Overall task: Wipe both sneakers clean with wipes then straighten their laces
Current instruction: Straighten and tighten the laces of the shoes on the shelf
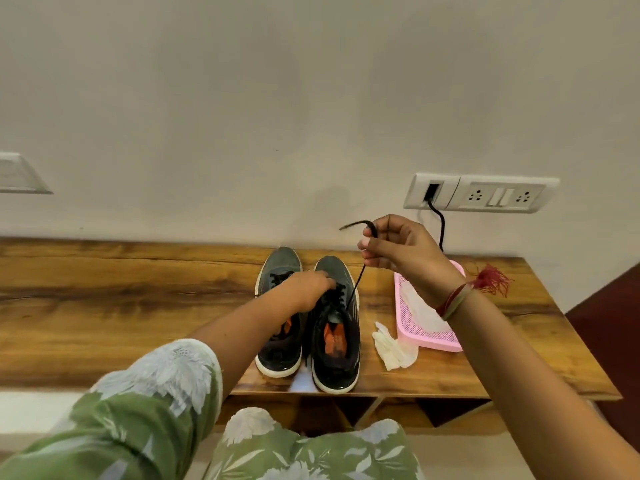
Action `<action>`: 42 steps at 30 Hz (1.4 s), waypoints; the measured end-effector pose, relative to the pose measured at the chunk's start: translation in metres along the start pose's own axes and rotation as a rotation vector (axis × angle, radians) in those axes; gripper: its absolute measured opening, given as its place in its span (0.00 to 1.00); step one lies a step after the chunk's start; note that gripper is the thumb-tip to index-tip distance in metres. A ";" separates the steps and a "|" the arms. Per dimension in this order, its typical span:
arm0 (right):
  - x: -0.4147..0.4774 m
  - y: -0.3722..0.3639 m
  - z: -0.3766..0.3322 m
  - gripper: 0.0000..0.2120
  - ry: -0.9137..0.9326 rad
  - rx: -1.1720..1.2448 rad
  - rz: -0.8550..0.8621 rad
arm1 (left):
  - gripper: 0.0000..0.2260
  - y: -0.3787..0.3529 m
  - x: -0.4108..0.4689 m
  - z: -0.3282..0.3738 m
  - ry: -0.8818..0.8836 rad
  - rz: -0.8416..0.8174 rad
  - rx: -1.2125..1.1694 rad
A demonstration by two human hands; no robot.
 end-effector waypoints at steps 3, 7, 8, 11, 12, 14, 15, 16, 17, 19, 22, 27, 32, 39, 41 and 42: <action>0.002 0.000 0.002 0.05 0.004 0.033 -0.003 | 0.17 0.003 0.003 0.005 -0.018 0.087 0.026; 0.005 0.000 0.003 0.05 -0.004 0.032 0.008 | 0.15 0.007 0.002 0.004 -0.023 0.119 0.028; 0.005 -0.001 0.003 0.05 -0.010 0.033 0.010 | 0.14 0.011 -0.001 0.005 -0.025 0.120 0.049; 0.007 0.000 -0.002 0.07 -0.027 0.020 0.016 | 0.08 0.036 -0.013 0.012 -0.044 0.068 0.161; 0.006 -0.001 -0.005 0.08 -0.031 0.011 0.012 | 0.06 0.046 -0.019 0.015 -0.057 0.022 0.158; 0.005 -0.002 -0.011 0.08 -0.033 -0.007 0.003 | 0.07 0.070 -0.031 0.022 -0.075 -0.080 0.109; 0.006 -0.002 -0.012 0.08 -0.035 -0.016 -0.003 | 0.07 0.082 -0.035 0.026 -0.083 -0.109 0.080; 0.005 -0.003 -0.016 0.08 -0.033 -0.027 -0.010 | 0.08 0.094 -0.041 0.028 -0.091 -0.112 0.057; 0.004 -0.003 -0.020 0.07 -0.028 -0.044 -0.017 | 0.08 0.108 -0.047 0.031 -0.096 -0.095 0.036; 0.001 -0.003 -0.029 0.06 -0.010 -0.068 -0.019 | 0.07 0.136 -0.062 0.039 -0.116 -0.027 -0.020; -0.004 -0.003 -0.043 0.05 0.022 -0.047 -0.013 | 0.10 0.181 -0.081 0.050 -0.141 0.115 -0.154; -0.007 -0.001 -0.061 0.08 0.070 -0.081 -0.001 | 0.15 0.202 -0.094 0.059 -0.146 0.194 -0.250; -0.009 0.009 -0.068 0.06 0.117 -0.249 0.119 | 0.14 0.202 -0.101 0.054 -0.121 0.302 -0.254; -0.005 0.016 -0.071 0.05 0.105 -0.220 0.197 | 0.09 0.214 -0.111 0.059 -0.083 0.489 0.005; -0.003 0.014 -0.071 0.09 0.095 -0.216 0.214 | 0.06 0.217 -0.113 0.058 -0.092 0.539 0.007; -0.001 0.014 -0.071 0.08 0.092 -0.206 0.218 | 0.06 0.219 -0.115 0.058 -0.099 0.559 -0.002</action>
Point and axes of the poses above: each hand's wrist, its own x-axis towards the middle knuckle, its own y-axis out of the back of the hand, z = x × y, the point moved 5 cm from there along x, towards the middle knuckle, and after that the axes turned 11 degrees about -x, right-handed, at the moved point
